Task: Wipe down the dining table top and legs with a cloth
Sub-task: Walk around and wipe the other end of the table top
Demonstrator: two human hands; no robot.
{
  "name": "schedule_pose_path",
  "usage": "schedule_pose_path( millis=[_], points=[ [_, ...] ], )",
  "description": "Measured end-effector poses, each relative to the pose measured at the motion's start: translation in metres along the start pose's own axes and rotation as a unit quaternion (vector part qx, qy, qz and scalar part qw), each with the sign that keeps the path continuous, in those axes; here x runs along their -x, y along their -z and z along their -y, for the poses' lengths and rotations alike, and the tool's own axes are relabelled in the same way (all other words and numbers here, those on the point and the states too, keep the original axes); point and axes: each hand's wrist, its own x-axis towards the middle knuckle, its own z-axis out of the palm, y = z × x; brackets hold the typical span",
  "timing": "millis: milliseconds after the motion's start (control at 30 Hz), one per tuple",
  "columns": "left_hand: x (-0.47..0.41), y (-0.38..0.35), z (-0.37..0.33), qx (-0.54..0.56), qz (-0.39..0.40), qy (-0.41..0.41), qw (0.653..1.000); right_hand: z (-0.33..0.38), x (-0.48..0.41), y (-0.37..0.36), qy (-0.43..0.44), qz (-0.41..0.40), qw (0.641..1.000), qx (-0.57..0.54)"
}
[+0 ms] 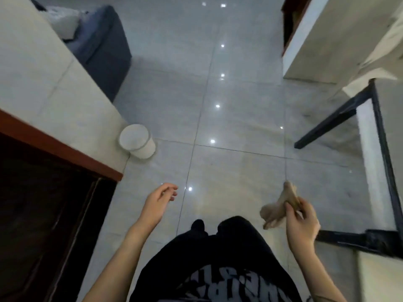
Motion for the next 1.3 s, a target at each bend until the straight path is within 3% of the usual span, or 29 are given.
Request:
schedule_pose_path(
  millis=[233,667,867,1133,1200,1300],
  points=[
    [-0.126,-0.066,-0.087,-0.039,0.123,-0.042,0.991,0.021,-0.059,0.000,-0.060,-0.095,0.993,-0.029],
    [-0.304,-0.158,-0.212,-0.095,0.127,-0.042,0.986,0.069,-0.285,-0.022,-0.087,-0.098,0.989,-0.072],
    [-0.389,-0.217,-0.284,-0.140,0.182,-0.071,0.971,0.084,-0.364,-0.025,-0.129,-0.172,0.971,-0.108],
    [-0.501,-0.339,-0.397,-0.240,0.334,-0.135,0.902,0.082,-0.430,-0.017,-0.191,-0.296,0.931,-0.093],
    [-0.515,-0.375,-0.426,-0.273,0.382,-0.166,0.867,0.087,-0.440,-0.010,-0.213,-0.334,0.912,-0.108],
    [-0.530,-0.442,-0.463,-0.337,0.475,-0.212,0.785,0.091,-0.455,0.005,-0.234,-0.403,0.875,-0.129]
  ],
)
